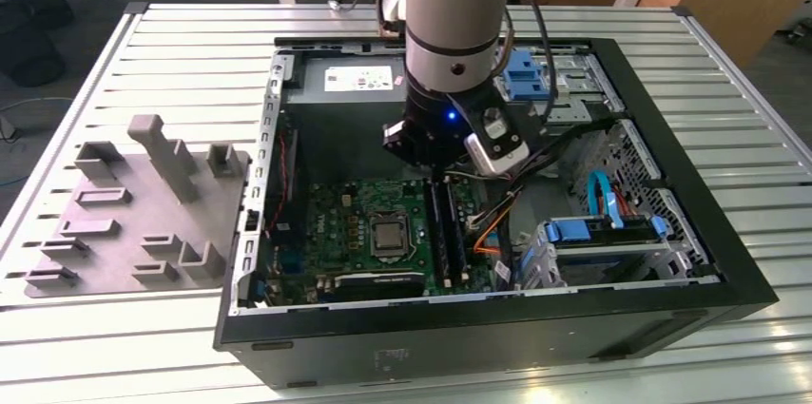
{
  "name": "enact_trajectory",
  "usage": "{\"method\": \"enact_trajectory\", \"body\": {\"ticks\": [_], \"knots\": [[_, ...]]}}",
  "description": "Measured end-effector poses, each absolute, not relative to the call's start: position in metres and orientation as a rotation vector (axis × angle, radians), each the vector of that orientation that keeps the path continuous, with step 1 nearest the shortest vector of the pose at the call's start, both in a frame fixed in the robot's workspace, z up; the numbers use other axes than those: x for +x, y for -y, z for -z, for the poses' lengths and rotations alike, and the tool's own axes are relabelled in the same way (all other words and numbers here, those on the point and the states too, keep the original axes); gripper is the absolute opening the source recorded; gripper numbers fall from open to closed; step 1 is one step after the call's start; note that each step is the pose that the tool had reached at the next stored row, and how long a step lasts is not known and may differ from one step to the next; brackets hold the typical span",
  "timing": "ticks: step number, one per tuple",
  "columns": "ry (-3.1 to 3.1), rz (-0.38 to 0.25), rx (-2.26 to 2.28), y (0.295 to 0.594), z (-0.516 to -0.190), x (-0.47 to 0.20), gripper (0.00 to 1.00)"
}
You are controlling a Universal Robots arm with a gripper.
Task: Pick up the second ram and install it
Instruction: 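Press down the second ram until it locks into place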
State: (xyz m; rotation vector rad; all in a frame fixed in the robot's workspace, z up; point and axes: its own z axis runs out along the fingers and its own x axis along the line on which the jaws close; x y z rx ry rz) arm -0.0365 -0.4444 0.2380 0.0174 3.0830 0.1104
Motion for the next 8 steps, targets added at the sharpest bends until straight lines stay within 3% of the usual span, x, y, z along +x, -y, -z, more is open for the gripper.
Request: {"method": "enact_trajectory", "body": {"ticks": [8], "knots": [[-3.083, -0.111, 0.018, 0.456, -0.238, -0.036, 0.11]]}}
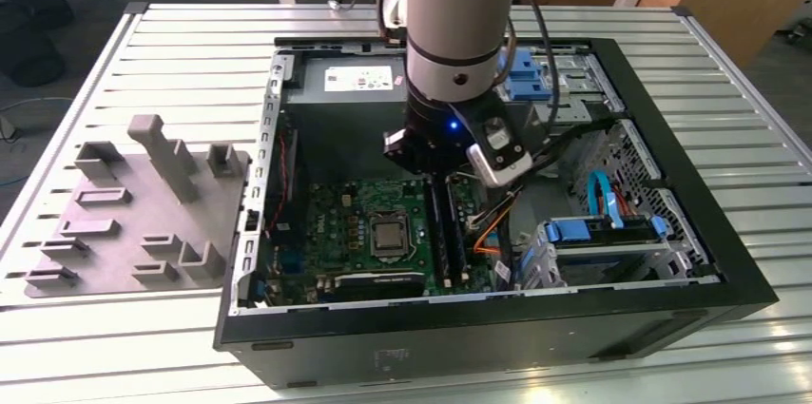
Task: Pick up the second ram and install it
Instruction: 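Press down the second ram until it locks into place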
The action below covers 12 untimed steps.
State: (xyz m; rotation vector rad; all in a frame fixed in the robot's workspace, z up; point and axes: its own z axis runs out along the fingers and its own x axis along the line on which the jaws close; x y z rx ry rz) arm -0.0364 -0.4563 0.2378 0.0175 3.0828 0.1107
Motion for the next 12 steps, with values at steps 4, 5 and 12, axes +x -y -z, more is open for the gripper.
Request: {"method": "enact_trajectory", "body": {"ticks": [4, 5, 12], "knots": [[-3.083, -0.111, 0.018, 0.462, -0.238, -0.036, 0.11], [-3.083, -0.111, 0.018, 0.464, -0.238, -0.036, 0.11], [-3.083, -0.111, 0.018, 0.479, -0.237, -0.036, 0.11]]}}
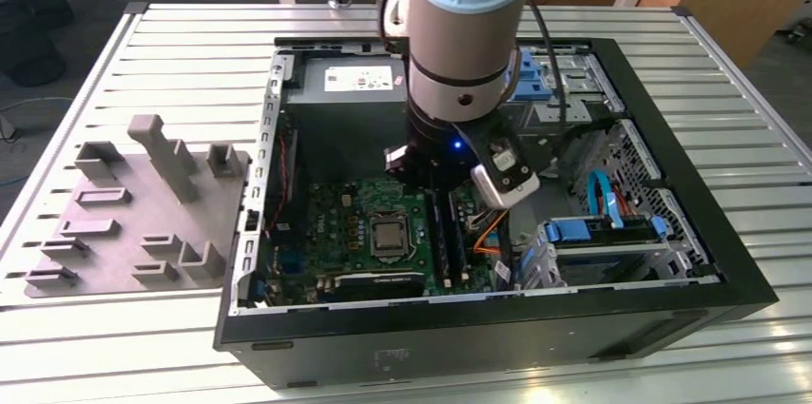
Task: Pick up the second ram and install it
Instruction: 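Press down the second ram until it locks into place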
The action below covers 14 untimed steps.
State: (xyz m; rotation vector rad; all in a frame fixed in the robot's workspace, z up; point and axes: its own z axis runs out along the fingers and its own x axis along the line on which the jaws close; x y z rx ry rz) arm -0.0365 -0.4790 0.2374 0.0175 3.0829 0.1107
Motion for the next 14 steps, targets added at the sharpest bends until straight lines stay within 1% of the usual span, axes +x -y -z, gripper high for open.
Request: {"method": "enact_trajectory", "body": {"ticks": [14], "knots": [[-3.084, -0.109, 0.018, 0.503, -0.237, -0.036, 0.11]]}}
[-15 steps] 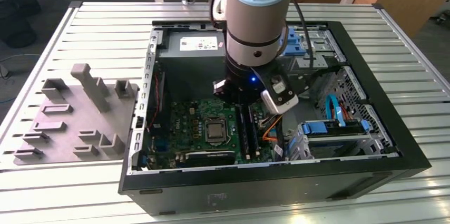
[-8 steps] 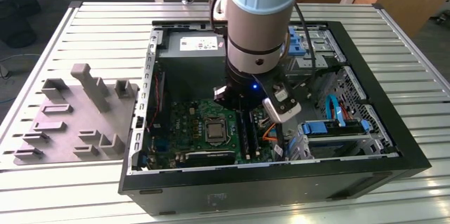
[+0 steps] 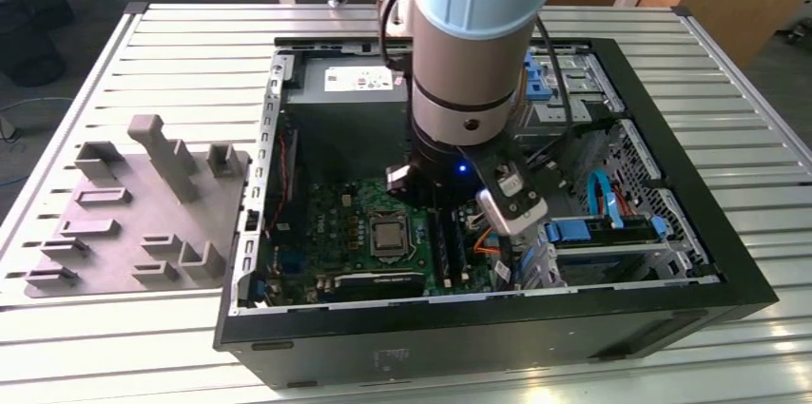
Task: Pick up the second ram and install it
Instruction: 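Press down the second ram until it locks into place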
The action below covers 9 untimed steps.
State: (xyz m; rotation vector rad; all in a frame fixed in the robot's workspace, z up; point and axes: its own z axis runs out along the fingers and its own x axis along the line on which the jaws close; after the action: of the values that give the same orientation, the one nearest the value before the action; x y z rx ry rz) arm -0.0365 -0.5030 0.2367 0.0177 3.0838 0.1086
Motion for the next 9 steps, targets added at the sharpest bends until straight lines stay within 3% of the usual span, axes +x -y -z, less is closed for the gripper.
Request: {"method": "enact_trajectory", "body": {"ticks": [9], "knots": [[-3.085, -0.108, 0.018, 0.516, -0.235, -0.036, 0.11]]}}
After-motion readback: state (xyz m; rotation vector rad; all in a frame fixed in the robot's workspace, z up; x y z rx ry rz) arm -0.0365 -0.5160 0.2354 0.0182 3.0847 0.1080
